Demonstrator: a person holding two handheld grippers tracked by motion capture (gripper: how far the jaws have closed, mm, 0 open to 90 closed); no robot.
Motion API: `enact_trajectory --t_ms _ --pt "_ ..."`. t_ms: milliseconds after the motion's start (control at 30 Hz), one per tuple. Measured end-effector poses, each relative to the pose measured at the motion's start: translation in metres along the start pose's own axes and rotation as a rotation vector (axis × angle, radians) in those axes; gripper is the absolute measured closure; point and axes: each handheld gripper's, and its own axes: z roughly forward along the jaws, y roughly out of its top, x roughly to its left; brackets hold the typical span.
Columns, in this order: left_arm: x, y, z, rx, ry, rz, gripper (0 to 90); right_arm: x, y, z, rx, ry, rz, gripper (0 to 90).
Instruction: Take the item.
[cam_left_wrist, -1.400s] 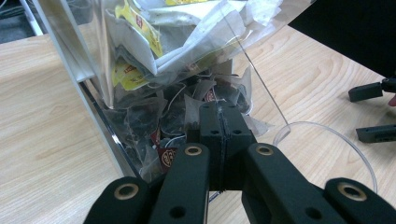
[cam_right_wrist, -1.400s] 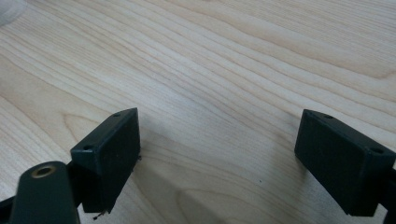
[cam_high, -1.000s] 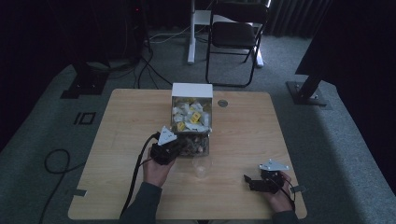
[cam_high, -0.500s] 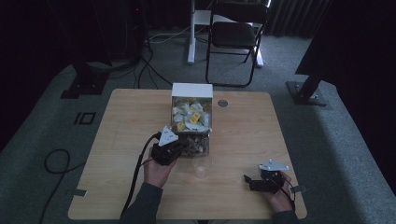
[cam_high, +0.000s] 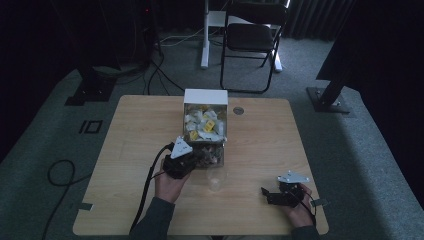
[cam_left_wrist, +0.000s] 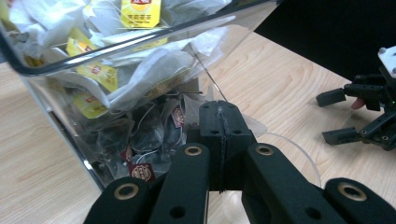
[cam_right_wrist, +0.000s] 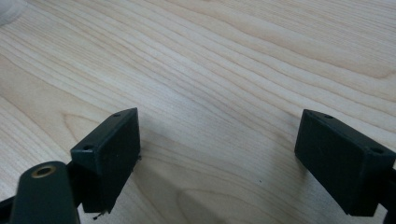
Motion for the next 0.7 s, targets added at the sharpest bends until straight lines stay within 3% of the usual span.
enact_trajectory --t_ms 700 --pt "-0.014 -0.002 0.003 0.000 -0.043 0.001 90.0 0.000 0.000 0.000 0.001 0.000 0.000 14.0"
